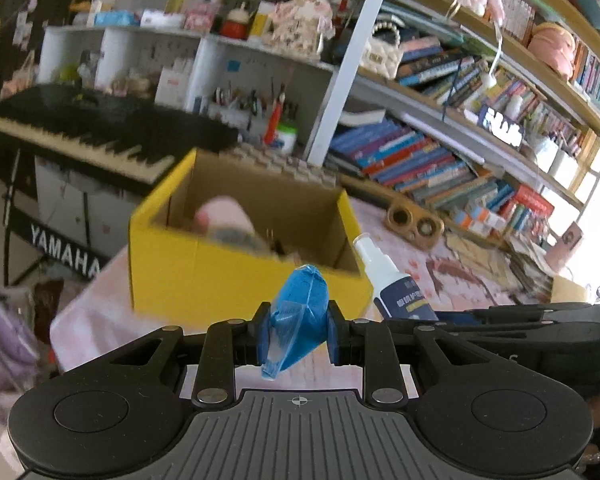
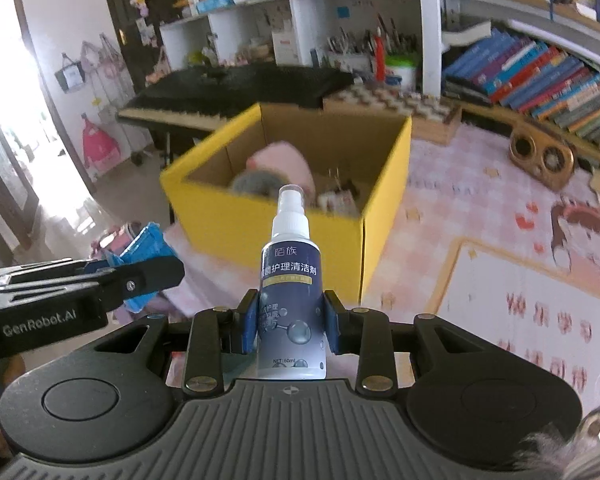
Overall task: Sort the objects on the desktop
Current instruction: 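Lift the blue bag and spray bottle and carry both toward the yellow box, then lower the blue bag into the yellow box with the left tool while the right tool lowers the spray bottle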
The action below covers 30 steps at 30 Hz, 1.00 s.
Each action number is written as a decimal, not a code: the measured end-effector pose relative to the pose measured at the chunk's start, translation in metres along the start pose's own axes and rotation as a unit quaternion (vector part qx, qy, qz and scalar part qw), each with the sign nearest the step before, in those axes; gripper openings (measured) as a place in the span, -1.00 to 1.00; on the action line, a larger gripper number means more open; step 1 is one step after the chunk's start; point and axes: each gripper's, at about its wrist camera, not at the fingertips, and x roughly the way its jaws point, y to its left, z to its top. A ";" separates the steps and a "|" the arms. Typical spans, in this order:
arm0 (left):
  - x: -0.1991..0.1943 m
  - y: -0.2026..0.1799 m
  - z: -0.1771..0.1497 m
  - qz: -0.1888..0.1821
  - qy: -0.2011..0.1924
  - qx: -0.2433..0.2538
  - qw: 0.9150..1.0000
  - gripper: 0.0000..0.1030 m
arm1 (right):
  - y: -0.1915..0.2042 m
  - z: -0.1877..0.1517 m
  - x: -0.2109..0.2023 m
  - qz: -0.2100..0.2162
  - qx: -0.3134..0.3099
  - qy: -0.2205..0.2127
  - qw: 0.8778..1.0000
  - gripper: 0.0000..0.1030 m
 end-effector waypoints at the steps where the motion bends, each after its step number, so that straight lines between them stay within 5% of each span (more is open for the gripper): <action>1: 0.004 -0.001 0.008 0.002 -0.010 0.002 1.000 -0.51 | -0.003 0.008 0.002 0.003 -0.001 -0.007 1.000 -0.41; 13: 0.064 -0.003 0.069 0.054 -0.069 0.014 0.996 -0.51 | -0.036 0.106 0.048 0.010 -0.022 -0.082 0.996 -0.41; 18: 0.102 -0.005 0.071 0.067 -0.032 0.031 0.997 -0.51 | -0.050 0.130 0.070 0.006 -0.039 -0.095 0.995 -0.41; 30: 0.158 -0.012 0.049 0.057 0.067 0.052 0.995 -0.51 | -0.058 0.141 0.128 0.029 -0.074 -0.040 0.996 -0.41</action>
